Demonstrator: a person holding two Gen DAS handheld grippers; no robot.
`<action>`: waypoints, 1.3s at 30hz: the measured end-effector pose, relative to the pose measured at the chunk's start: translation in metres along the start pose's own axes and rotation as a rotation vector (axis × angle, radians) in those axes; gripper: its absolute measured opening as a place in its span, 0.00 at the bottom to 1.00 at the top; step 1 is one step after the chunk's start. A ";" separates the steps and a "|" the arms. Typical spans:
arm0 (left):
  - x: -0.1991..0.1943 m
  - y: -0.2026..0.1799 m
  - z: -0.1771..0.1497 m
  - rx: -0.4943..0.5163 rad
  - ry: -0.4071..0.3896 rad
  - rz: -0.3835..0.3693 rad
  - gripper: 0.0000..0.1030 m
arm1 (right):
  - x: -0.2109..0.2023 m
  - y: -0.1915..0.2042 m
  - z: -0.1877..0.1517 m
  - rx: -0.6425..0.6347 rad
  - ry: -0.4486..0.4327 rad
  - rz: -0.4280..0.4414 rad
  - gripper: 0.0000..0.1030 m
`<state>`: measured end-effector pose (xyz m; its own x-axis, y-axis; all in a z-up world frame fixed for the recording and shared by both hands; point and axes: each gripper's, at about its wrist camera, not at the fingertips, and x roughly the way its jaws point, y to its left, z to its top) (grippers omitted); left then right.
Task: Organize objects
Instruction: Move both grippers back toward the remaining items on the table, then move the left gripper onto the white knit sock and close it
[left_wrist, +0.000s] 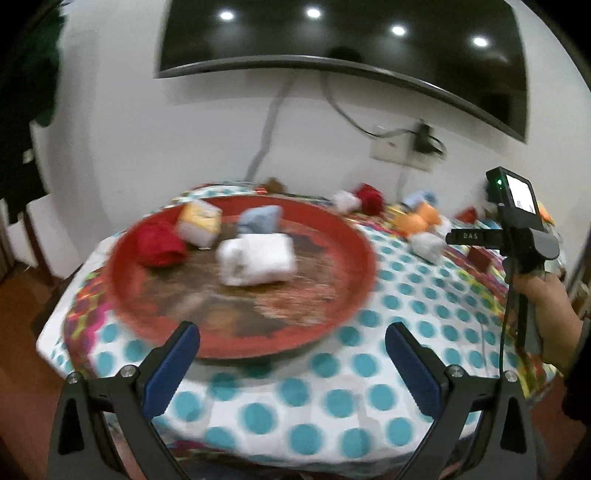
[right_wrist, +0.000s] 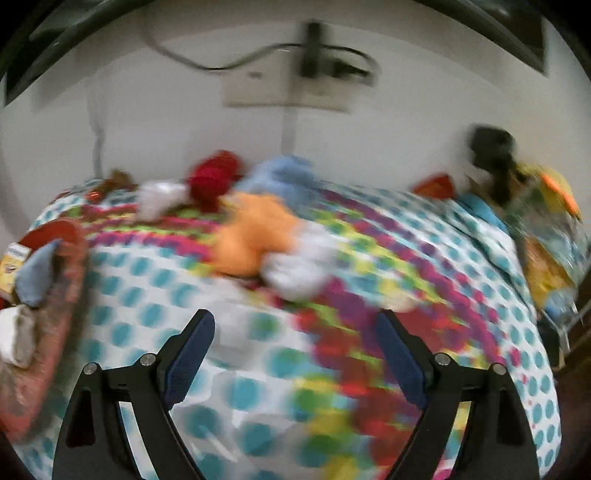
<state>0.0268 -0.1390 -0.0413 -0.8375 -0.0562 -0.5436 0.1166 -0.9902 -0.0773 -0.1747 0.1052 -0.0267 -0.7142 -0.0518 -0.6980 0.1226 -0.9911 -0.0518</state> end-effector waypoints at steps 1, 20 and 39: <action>0.003 -0.012 0.004 0.024 -0.003 -0.027 1.00 | 0.001 -0.017 -0.003 0.026 0.002 -0.008 0.85; 0.153 -0.184 0.087 0.233 0.102 -0.167 1.00 | 0.014 -0.125 -0.029 0.373 0.045 0.090 0.85; 0.244 -0.203 0.090 0.195 0.327 -0.072 0.57 | 0.014 -0.123 -0.028 0.369 0.040 0.106 0.85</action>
<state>-0.2490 0.0371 -0.0829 -0.6216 0.0270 -0.7829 -0.0665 -0.9976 0.0183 -0.1807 0.2295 -0.0498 -0.6824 -0.1592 -0.7134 -0.0665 -0.9584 0.2776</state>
